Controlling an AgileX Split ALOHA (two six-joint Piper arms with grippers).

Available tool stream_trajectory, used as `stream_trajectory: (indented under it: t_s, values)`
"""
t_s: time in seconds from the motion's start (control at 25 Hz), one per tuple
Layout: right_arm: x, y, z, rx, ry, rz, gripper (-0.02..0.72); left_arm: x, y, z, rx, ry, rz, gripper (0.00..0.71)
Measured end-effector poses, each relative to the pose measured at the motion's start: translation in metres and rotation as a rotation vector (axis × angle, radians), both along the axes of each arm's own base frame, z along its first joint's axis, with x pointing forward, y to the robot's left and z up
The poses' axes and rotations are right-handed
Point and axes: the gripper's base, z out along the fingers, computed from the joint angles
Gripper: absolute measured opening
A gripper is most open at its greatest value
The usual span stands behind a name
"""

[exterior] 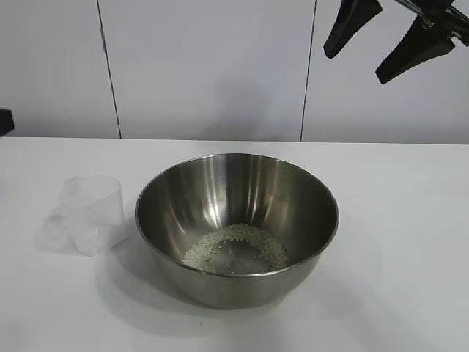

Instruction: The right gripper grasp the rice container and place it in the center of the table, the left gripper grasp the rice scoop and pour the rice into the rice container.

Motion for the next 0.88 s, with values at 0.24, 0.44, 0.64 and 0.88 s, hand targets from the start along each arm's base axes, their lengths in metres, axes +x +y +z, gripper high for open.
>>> stream_trajectory:
  t_s: [0.24,0.44,0.64,0.88]
  values:
    - [0.0,0.0,0.0,0.0,0.0,0.0,0.517,0.022,-0.014,0.047,0.009,0.097,-0.156,0.498]
    - [0.0,0.0,0.0,0.0,0.001,0.001,0.517,0.042,-0.027,0.09,-0.008,0.148,-0.304,0.534]
    - [0.0,0.0,0.0,0.0,0.003,0.002,0.517,0.052,-0.043,0.131,-0.073,0.305,-0.347,0.539]
    - [-0.001,0.0,0.0,0.0,0.01,0.005,0.517,0.049,-0.084,0.159,-0.09,0.286,-0.466,0.539]
